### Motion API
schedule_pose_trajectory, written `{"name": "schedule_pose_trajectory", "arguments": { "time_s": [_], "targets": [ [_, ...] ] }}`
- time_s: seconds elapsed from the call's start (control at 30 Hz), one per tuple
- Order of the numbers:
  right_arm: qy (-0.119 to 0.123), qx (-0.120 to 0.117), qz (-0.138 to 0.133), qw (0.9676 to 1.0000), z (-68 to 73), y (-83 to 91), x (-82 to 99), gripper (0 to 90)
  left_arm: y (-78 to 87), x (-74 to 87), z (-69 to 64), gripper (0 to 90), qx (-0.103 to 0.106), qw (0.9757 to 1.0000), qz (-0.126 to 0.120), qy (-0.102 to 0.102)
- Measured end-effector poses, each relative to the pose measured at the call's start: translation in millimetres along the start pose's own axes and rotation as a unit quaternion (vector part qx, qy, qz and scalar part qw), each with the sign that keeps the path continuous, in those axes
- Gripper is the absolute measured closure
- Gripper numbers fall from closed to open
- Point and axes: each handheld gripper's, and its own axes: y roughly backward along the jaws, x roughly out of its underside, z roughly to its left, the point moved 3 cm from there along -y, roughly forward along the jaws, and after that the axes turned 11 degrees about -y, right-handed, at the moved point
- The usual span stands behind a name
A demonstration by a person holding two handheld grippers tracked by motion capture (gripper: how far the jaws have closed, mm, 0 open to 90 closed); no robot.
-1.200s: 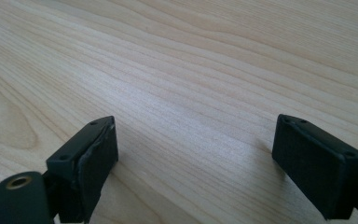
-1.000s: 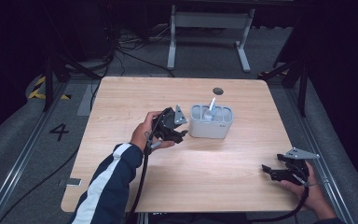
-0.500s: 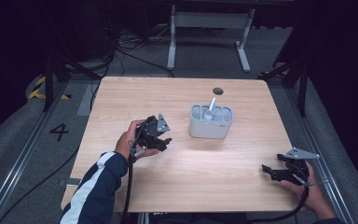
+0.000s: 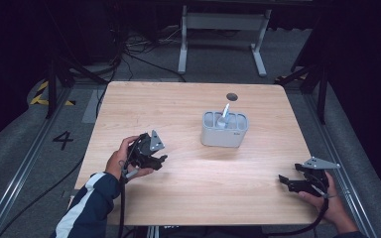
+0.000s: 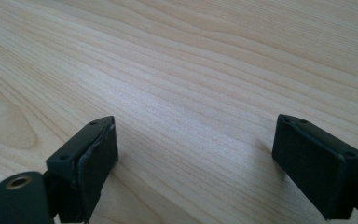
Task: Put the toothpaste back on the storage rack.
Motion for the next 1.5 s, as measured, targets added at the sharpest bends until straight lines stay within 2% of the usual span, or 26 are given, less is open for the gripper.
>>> {"name": "schedule_pose_trajectory", "arguments": {
  "time_s": [0.2,0.37,0.6,0.67,0.73,0.8,0.87,0.93,0.97,1.03,1.07,1.1,1.17,1.23,1.3,1.33,1.37,1.4,1.43,1.5],
  "targets": [
    [0.0,0.0,0.0,1.0,0.0,0.0,0.0,14.6,4.8,23.2,-4.2,31.2,-0.01,0.9998,0.015,0.008],
    [0.0,0.0,0.0,1.0,0.0,0.0,0.0,14.6,11.5,44.7,-3.3,26.8,-0.019,0.999,0.011,0.038],
    [0.0,0.0,0.0,1.0,0.0,0.0,0.0,14.6,19.0,76.6,-6.3,23.7,-0.03,0.9963,0.006,0.081],
    [0.0,0.0,0.0,1.0,0.0,0.0,0.0,14.6,19.4,79.6,-6.9,23.4,-0.029,0.9959,0.005,0.086],
    [0.0,0.0,0.0,1.0,0.0,0.0,0.0,14.6,22.8,89.7,-7.6,23.4,-0.04,0.9952,0.016,0.088],
    [0.0,0.0,0.0,1.0,0.0,0.0,0.0,14.6,26.9,101.4,-7.8,22.2,-0.045,0.9932,0.021,0.105],
    [0.0,0.0,0.0,1.0,-0.1,0.0,0.0,14.6,30.4,110.2,-8.2,22.0,-0.05,0.9921,0.024,0.112],
    [0.0,0.0,0.0,1.0,0.0,0.0,0.0,14.6,32.3,114.8,-8.7,21.5,-0.046,0.9915,0.025,0.119],
    [0.0,0.0,0.0,1.0,-0.1,-0.2,-0.2,14.4,34.3,123.9,-10.0,21.2,-0.048,0.99,0.024,0.131],
    [0.001,0.001,0.0,1.0,-0.2,-0.5,-0.3,14.3,36.3,132.4,-11.0,21.2,-0.048,0.9891,0.026,0.137],
    [0.002,0.001,0.0,1.0,-0.3,-0.6,-0.4,14.3,36.1,136.1,-12.3,21.1,-0.044,0.9878,0.02,0.148],
    [0.002,0.001,0.001,1.0,-0.3,-0.6,-0.4,14.3,37.0,139.9,-12.8,21.0,-0.039,0.9878,0.023,0.149],
    [0.002,0.001,0.0,1.0,-0.3,-0.8,-0.5,14.3,38.0,145.9,-13.9,19.6,-0.036,0.9862,0.017,0.161],
    [0.002,0.001,0.0,1.0,-0.3,-0.8,-0.5,14.2,38.8,151.5,-14.4,18.4,-0.029,0.9836,0.003,0.178],
    [0.002,0.001,0.0,1.0,-0.3,-0.7,-0.5,14.3,38.0,157.9,-14.4,17.1,-0.012,0.9786,-0.015,0.205],
    [0.002,0.001,0.0,1.0,-0.2,-0.8,-0.4,14.2,38.0,157.9,-14.4,15.9,-0.012,0.9786,-0.015,0.205],
    [0.003,0.001,0.001,1.0,-0.3,-0.6,-0.5,14.3,37.9,163.2,-14.8,15.1,-0.008,0.9757,-0.03,0.217],
    [0.002,0.001,0.0,1.0,-0.2,-0.8,-0.4,14.3,37.9,163.2,-14.8,15.1,-0.008,0.9757,-0.03,0.217],
    [0.002,0.001,0.0,1.0,-0.3,-0.7,-0.4,14.2,38.8,164.4,-15.3,15.1,-0.013,0.9739,-0.029,0.225],
    [0.003,0.001,0.0,1.0,-0.3,-0.8,-0.5,14.3,39.5,164.6,-15.9,15.0,-0.017,0.9728,-0.026,0.229]
  ]
}}
